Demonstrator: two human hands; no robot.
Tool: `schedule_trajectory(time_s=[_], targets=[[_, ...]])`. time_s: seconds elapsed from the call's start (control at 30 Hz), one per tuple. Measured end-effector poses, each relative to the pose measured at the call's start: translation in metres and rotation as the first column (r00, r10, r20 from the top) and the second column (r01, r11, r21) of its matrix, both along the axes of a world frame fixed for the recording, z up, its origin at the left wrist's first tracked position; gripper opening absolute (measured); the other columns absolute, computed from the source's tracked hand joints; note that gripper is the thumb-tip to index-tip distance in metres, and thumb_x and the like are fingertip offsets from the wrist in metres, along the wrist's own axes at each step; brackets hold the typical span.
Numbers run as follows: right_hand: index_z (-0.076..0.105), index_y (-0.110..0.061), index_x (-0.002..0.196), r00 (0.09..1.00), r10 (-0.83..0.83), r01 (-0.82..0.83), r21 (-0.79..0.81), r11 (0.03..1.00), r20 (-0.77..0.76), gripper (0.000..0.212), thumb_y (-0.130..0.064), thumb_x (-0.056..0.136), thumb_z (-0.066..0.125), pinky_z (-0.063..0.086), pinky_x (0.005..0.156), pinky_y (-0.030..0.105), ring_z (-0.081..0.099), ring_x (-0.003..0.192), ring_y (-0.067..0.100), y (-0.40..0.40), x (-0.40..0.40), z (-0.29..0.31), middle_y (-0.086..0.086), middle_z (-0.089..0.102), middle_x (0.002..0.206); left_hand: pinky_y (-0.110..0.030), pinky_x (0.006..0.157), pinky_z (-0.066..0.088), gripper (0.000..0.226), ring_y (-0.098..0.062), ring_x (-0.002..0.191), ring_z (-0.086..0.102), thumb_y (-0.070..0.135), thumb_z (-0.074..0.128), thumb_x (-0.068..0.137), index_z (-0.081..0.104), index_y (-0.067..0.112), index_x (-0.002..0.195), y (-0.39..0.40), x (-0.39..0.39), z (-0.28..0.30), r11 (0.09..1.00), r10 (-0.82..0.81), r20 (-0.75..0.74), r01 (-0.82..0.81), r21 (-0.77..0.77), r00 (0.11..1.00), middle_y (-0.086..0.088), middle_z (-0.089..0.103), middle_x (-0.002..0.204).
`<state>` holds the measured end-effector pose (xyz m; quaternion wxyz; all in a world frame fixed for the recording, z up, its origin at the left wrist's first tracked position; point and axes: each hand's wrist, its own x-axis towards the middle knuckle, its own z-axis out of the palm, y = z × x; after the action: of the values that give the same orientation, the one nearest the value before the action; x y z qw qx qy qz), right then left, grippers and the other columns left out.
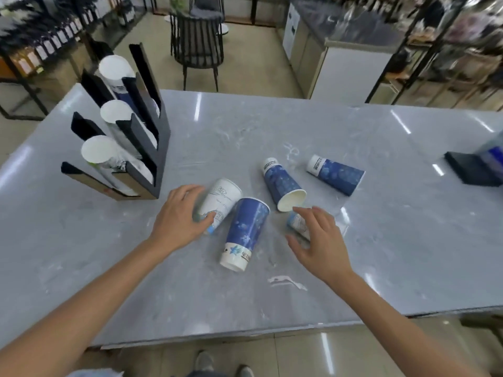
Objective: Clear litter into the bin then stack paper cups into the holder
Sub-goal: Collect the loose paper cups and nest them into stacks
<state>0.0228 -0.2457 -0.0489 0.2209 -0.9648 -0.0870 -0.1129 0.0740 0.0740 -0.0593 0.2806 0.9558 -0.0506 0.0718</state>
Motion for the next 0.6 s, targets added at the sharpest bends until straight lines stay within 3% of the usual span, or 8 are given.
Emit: schedule_trajectory(time_s=[0.17, 0.3, 0.4, 0.5, 0.6], targets=[[0.044, -0.023, 0.148, 0.973, -0.190, 0.166, -0.174, 0.971, -0.132, 0.086, -0.055, 0.076, 0.077, 0.044, 0.105, 0.051, 0.042, 0.136, 0.035, -0.034, 0.013, -0.002, 0.010, 0.053, 0.140, -0.041, 0.110, 0.038, 0.090, -0.027, 0.139, 0.039, 0.045, 0.080, 0.076, 0.038, 0.013, 0.149, 0.001, 0.036, -0.013, 0.999, -0.043, -0.178, 0.046, 0.008, 0.983, -0.007, 0.042, 0.149], [0.036, -0.032, 0.150, 0.907, -0.298, 0.200, -0.319, 0.926, -0.297, 0.101, -0.076, 0.065, 0.069, 0.040, 0.109, 0.052, 0.032, 0.143, 0.036, -0.058, 0.018, -0.007, 0.014, 0.036, 0.154, -0.041, 0.104, 0.045, 0.097, -0.025, 0.131, 0.051, 0.053, 0.083, 0.070, 0.036, 0.017, 0.148, 0.001, 0.048, -0.021, 0.999, -0.038, -0.310, 0.034, -0.017, 0.950, -0.005, 0.048, 0.146], [0.025, -0.038, 0.151, 0.859, -0.303, 0.177, -0.315, 0.932, -0.414, 0.104, -0.073, 0.065, 0.073, 0.042, 0.108, 0.051, 0.036, 0.140, 0.037, -0.069, 0.018, -0.012, 0.012, 0.027, 0.156, -0.044, 0.098, 0.053, 0.089, -0.021, 0.116, 0.064, 0.056, 0.084, 0.064, 0.047, 0.021, 0.138, 0.003, 0.053, -0.024, 0.995, -0.038, -0.395, 0.000, -0.095, 0.918, 0.001, 0.065, 0.132], [0.023, -0.035, 0.151, 0.868, -0.242, 0.158, -0.221, 0.962, -0.434, 0.099, -0.060, 0.071, 0.075, 0.049, 0.101, 0.047, 0.046, 0.131, 0.036, -0.076, 0.020, -0.019, 0.008, 0.035, 0.147, -0.038, 0.091, 0.056, 0.075, -0.014, 0.103, 0.067, 0.056, 0.084, 0.061, 0.058, 0.026, 0.126, 0.004, 0.055, -0.027, 0.990, -0.034, -0.419, -0.026, -0.138, 0.908, 0.006, 0.071, 0.120], [0.027, -0.032, 0.147, 0.883, -0.187, 0.110, -0.198, 0.974, -0.430, 0.090, -0.049, 0.073, 0.076, 0.053, 0.091, 0.045, 0.052, 0.124, 0.032, -0.085, 0.026, -0.014, 0.005, 0.042, 0.138, -0.030, 0.083, 0.052, 0.072, -0.009, 0.098, 0.066, 0.048, 0.087, 0.063, 0.058, 0.028, 0.126, 0.007, 0.055, -0.022, 0.990, -0.021, -0.402, -0.038, -0.137, 0.916, 0.008, 0.070, 0.120]])
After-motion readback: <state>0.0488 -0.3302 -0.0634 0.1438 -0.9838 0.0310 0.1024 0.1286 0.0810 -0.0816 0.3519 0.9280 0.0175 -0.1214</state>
